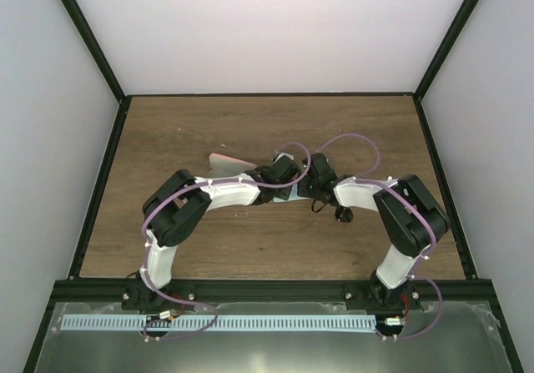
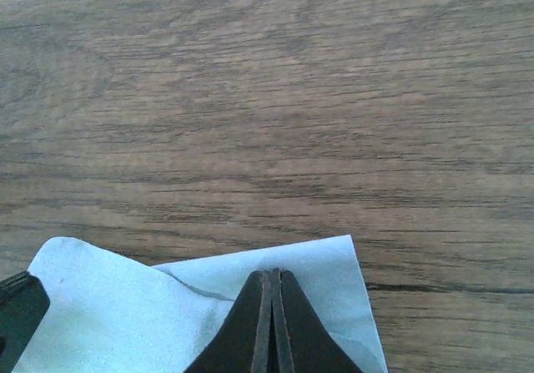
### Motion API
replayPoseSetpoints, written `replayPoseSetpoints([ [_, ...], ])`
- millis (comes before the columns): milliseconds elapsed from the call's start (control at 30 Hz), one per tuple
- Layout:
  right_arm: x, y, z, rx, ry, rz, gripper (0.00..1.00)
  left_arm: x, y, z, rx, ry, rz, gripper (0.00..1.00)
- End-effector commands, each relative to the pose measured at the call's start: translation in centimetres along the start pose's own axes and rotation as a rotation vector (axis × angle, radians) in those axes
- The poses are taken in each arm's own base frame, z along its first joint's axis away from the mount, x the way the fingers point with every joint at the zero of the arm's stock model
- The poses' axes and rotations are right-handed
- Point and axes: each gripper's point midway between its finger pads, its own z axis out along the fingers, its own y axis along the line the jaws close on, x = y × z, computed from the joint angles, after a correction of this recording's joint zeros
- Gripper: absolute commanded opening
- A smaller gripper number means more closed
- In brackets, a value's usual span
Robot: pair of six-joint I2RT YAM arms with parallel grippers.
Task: Organize the sunglasses
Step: Fold the glasses cleaning cloth at the center of the board, then adjust the glasses cleaning cloth at the center of the board.
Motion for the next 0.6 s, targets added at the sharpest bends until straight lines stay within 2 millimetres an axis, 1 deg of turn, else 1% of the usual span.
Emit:
replayPoseSetpoints([
  [0, 0.6, -2.0, 0.0, 0.074, 0.017, 0.025, 0.01, 0.8, 0.6, 0.0, -0.013, 0.008, -0.029, 0.31],
  [67, -0.1, -1.3, -1.5, 0.028, -0.020, 0.037, 0.01, 0.6, 1.0, -1.1, -0.004, -0.018, -0.053, 0.31],
  [100, -0.6, -0.7, -2.5, -0.007, -0.041, 0.042, 0.02, 0.3, 1.0, -1.8, 0.014, -0.032, -0.069, 0.33],
  [133, -1.4, 0.1, -4.1, -0.056, -0.077, 0.047, 0.03, -0.1, 0.9, -2.7, 0.040, -0.051, -0.088, 0.39],
  [200, -2.4, 1.0, -7.0, -0.128, -0.150, 0.055, 0.03, -1.0, 0.5, -4.6, 0.103, -0.100, -0.126, 0.57],
  [233, -2.8, 1.3, -8.5, -0.158, -0.196, 0.054, 0.04, -1.5, 0.5, -5.5, 0.121, -0.129, -0.139, 0.70],
  [267, -3.1, 1.4, -10.0, -0.187, -0.243, 0.052, 0.06, -1.9, 0.6, -6.1, 0.135, -0.152, -0.148, 0.79],
  [300, -3.4, 1.6, -11.4, -0.223, -0.281, 0.051, 0.09, -2.1, 0.5, -6.7, 0.150, -0.167, -0.160, 0.86],
  [367, -3.5, 2.1, -13.4, -0.281, -0.332, 0.022, 0.21, -2.6, 0.0, -7.9, 0.206, -0.192, -0.185, 0.95],
  [400, -3.7, 1.9, -13.9, -0.282, -0.355, 0.020, 0.32, -3.4, -0.4, -9.1, 0.249, -0.222, -0.204, 0.98],
  [433, -4.2, 1.6, -14.3, -0.267, -0.384, 0.029, 0.49, -4.5, -0.6, -10.8, 0.292, -0.274, -0.222, 0.99],
  [467, -4.8, 1.0, -14.6, -0.237, -0.414, 0.034, 0.61, -5.8, -0.6, -12.7, 0.317, -0.336, -0.230, 1.00],
  [500, -5.6, 0.5, -14.8, -0.199, -0.441, 0.038, 0.63, -7.0, 0.1, -14.4, 0.298, -0.394, -0.247, 1.00],
  [533, -6.2, 0.5, -14.9, -0.188, -0.446, 0.033, 0.63, -7.9, 1.2, -15.7, 0.249, -0.427, -0.282, 1.00],
  [567, -6.7, 0.8, -15.0, -0.190, -0.435, 0.022, 0.64, -8.6, 3.2, -16.6, 0.168, -0.458, -0.372, 1.00],
])
